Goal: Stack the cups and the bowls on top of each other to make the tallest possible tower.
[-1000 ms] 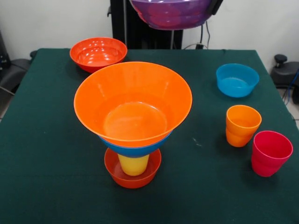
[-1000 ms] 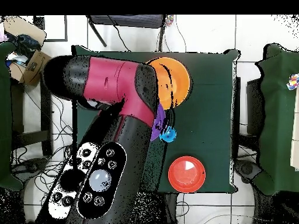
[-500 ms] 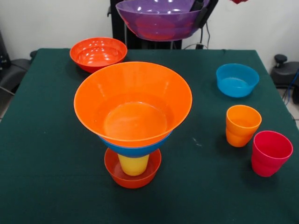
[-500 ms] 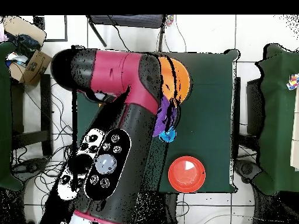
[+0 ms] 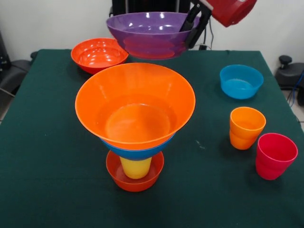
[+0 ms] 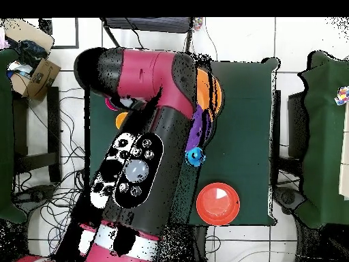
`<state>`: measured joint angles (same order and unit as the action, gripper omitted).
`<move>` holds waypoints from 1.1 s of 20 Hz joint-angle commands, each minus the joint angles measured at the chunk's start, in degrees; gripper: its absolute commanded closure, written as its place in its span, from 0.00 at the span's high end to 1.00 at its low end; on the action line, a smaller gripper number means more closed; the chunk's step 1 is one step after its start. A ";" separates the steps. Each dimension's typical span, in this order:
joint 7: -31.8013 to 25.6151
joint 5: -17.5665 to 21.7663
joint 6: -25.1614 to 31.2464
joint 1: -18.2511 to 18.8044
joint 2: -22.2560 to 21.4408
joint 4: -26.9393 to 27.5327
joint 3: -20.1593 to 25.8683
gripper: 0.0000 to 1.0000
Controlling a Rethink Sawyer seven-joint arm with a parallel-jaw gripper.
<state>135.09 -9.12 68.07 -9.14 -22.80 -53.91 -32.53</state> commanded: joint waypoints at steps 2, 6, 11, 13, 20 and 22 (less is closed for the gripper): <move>-4.19 2.73 6.42 2.41 4.72 6.69 6.37 0.00; -3.53 2.24 7.38 2.47 5.33 7.94 6.03 0.00; -2.50 1.53 11.06 1.88 5.01 9.17 5.24 0.00; -2.44 1.26 12.33 1.89 5.01 9.85 5.22 0.00; -1.38 1.25 11.88 2.58 7.62 13.36 5.34 0.00; -1.18 1.32 10.99 3.06 8.78 14.74 5.32 0.00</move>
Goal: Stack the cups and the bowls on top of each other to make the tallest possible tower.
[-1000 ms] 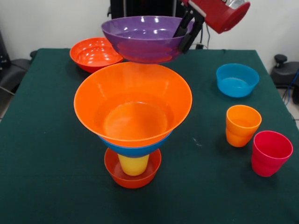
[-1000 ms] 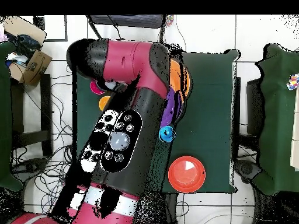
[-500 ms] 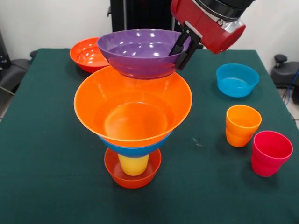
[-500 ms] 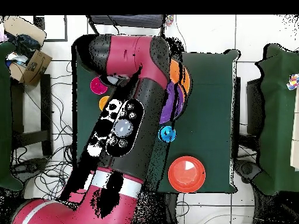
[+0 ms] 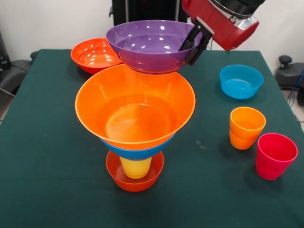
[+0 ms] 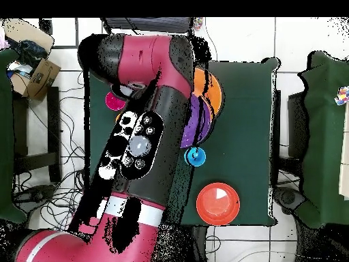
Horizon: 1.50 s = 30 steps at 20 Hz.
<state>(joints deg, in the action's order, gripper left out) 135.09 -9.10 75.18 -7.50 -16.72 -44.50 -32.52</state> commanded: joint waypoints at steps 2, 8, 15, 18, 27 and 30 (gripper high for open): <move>-1.38 1.28 3.31 2.06 3.86 6.78 5.36 0.00; -2.35 1.29 1.99 2.64 4.62 7.38 5.44 0.00; -2.70 1.20 -0.44 3.00 5.11 6.49 6.01 0.00; -2.96 1.24 -1.23 3.23 5.44 6.72 6.19 0.00; -3.09 0.86 -0.30 3.25 5.20 6.68 6.34 0.00; -3.57 0.57 2.72 3.06 4.42 7.23 6.01 0.00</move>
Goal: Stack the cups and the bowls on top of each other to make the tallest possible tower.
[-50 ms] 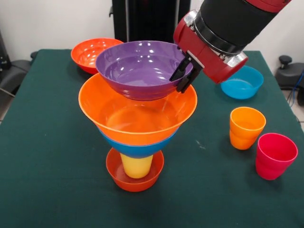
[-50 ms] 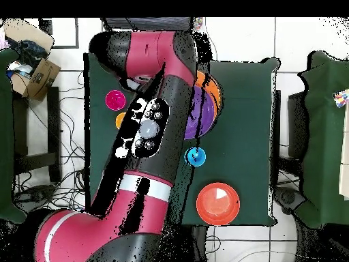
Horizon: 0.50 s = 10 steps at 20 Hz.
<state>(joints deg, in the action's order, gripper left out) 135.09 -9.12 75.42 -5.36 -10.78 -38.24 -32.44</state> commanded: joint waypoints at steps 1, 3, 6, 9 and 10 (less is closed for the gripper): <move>-3.83 0.36 4.17 0.85 -1.94 1.41 5.78 0.00; -4.52 -0.13 8.65 0.79 -2.98 3.39 5.18 0.00; -5.02 -0.98 14.46 1.17 -3.43 6.79 4.61 0.00; -4.51 -1.67 17.38 1.58 -3.28 8.88 4.49 0.00; -4.43 -1.85 18.12 1.70 -3.18 9.58 4.41 0.00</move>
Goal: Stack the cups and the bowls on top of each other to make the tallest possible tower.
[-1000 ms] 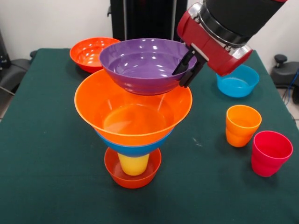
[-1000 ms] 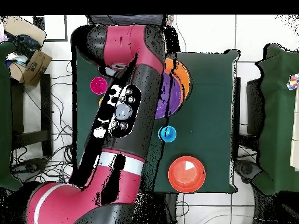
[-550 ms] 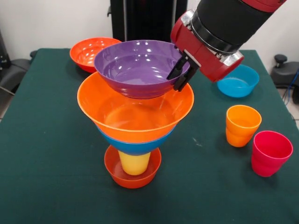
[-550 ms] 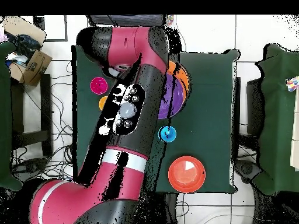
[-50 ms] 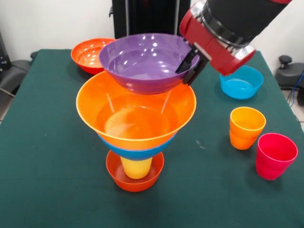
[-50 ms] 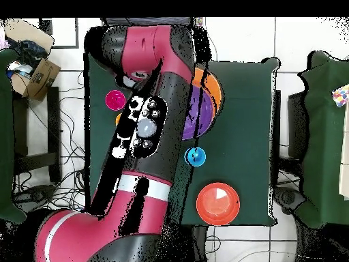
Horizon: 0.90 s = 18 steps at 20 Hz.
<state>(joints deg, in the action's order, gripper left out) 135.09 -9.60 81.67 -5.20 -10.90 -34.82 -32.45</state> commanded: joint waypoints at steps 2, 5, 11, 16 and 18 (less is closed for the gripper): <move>-4.19 -1.71 13.19 1.73 -2.92 7.38 4.25 0.00; -4.20 -1.99 14.15 1.86 -3.08 8.27 4.01 0.00; -4.49 -1.49 12.14 2.20 -2.94 8.41 4.25 0.00; -4.75 -1.12 11.84 2.21 -3.22 8.21 4.33 0.00; -5.00 -1.14 12.63 2.33 -3.43 8.68 4.18 0.00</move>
<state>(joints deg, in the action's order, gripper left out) 135.09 -11.35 90.93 -4.21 -13.32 -26.62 -32.47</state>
